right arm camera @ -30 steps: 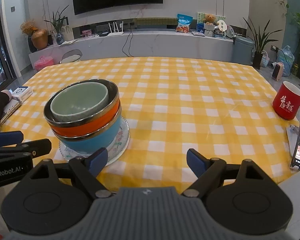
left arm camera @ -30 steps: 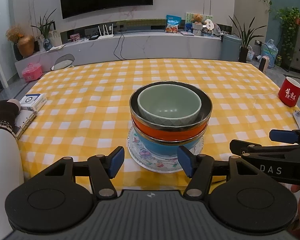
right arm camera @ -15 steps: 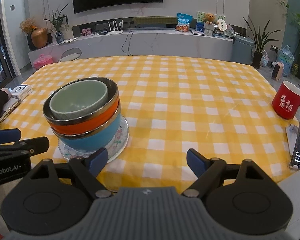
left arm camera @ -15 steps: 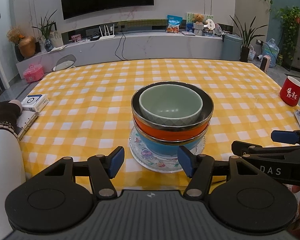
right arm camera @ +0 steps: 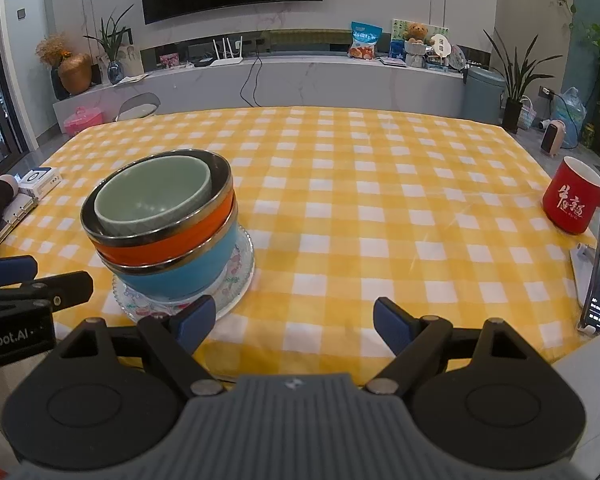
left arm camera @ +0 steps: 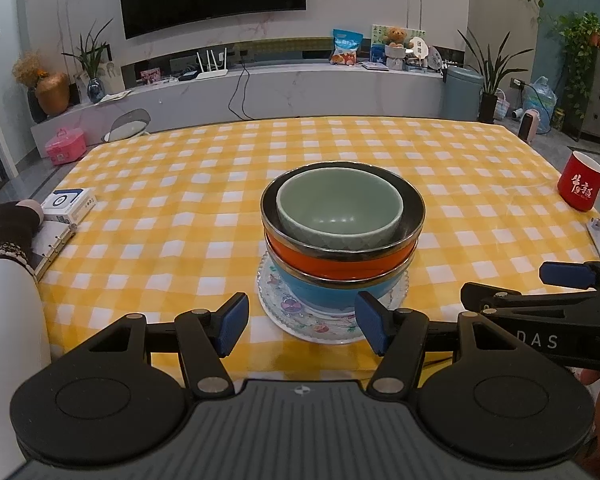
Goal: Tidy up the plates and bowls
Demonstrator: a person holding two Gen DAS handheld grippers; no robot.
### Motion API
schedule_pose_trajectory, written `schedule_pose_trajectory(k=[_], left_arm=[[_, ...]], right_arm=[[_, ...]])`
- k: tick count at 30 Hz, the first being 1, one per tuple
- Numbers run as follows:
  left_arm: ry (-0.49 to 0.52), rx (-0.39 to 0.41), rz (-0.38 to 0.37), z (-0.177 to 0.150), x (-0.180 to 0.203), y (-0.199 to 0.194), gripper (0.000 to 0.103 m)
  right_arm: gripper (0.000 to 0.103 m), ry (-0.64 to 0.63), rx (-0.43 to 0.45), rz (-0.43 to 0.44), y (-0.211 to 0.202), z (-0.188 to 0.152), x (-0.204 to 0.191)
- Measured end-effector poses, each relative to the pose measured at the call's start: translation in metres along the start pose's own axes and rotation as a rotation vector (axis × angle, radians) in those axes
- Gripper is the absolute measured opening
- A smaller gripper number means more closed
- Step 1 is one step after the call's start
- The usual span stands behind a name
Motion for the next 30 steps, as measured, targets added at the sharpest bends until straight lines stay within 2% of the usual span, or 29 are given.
schedule_pose_trajectory(k=[30], left_arm=[[0.000,0.001,-0.006,0.0009,-0.0009,-0.0001,0.073]], right_arm=[[0.085,0.000,-0.009,-0.001,0.0034,-0.0008,-0.0021]])
Point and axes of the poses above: each gripper's, at about its wrist camera, not at the fingertips, and y roughly the way its jaws point, x to its right, z to its top, the point moved 2 cm from there along y, roughly the way its jaws point, and after that the axes turned 5 degrees about z, right-handed, at the moved point
